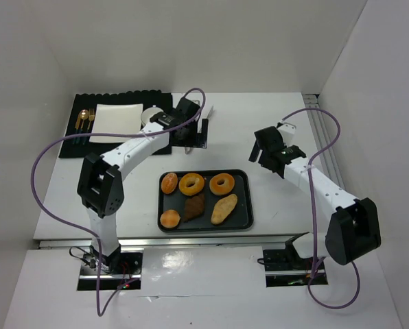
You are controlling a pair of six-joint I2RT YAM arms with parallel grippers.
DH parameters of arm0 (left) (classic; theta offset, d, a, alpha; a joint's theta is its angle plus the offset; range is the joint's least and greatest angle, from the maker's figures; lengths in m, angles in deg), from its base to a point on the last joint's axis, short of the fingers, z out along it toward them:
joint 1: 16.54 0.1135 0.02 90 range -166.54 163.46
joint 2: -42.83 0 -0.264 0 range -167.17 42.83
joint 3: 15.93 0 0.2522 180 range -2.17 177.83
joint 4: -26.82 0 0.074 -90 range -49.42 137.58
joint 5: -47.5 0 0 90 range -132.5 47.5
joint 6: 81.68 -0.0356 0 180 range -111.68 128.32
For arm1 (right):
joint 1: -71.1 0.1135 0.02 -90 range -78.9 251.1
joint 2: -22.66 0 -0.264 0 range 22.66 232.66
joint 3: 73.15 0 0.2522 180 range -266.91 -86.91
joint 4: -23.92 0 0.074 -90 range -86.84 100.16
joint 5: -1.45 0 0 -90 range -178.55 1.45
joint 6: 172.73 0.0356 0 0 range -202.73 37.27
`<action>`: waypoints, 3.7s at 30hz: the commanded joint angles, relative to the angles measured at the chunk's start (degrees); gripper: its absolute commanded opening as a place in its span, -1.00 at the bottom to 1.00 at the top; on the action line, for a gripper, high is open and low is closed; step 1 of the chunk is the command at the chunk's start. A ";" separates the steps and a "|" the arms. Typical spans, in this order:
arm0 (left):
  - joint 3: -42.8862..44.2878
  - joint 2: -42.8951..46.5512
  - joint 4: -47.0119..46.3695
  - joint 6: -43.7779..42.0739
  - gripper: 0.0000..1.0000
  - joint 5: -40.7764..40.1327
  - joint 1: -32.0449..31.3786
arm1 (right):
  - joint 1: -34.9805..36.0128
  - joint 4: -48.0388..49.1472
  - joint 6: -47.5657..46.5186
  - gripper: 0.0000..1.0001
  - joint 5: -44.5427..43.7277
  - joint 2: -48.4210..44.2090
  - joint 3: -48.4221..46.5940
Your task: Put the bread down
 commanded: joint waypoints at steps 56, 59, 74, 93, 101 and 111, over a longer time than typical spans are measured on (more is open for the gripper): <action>45.44 -43.50 -2.31 -7.06 0.71 -6.52 6.37 | -0.03 4.14 -1.97 0.98 2.86 -1.56 1.56; 44.04 -41.23 -2.31 -7.06 0.29 -6.52 6.37 | -0.03 4.14 -1.97 0.98 2.86 -0.95 1.04; 18.65 -0.37 -0.13 -8.38 -0.05 2.45 1.28 | -0.03 4.67 -1.97 0.98 3.04 -3.85 0.50; -17.31 27.16 6.47 0.76 -0.05 -3.69 -17.62 | -0.03 2.38 -3.12 0.98 1.81 -5.26 -1.34; -18.90 24.89 4.80 1.30 0.04 -4.23 -19.47 | -0.03 3.00 -3.12 0.98 2.43 -5.78 -0.64; -16.97 19.26 2.96 -1.52 0.19 -7.31 -19.47 | -0.03 3.00 -2.59 0.98 3.57 -6.31 -0.02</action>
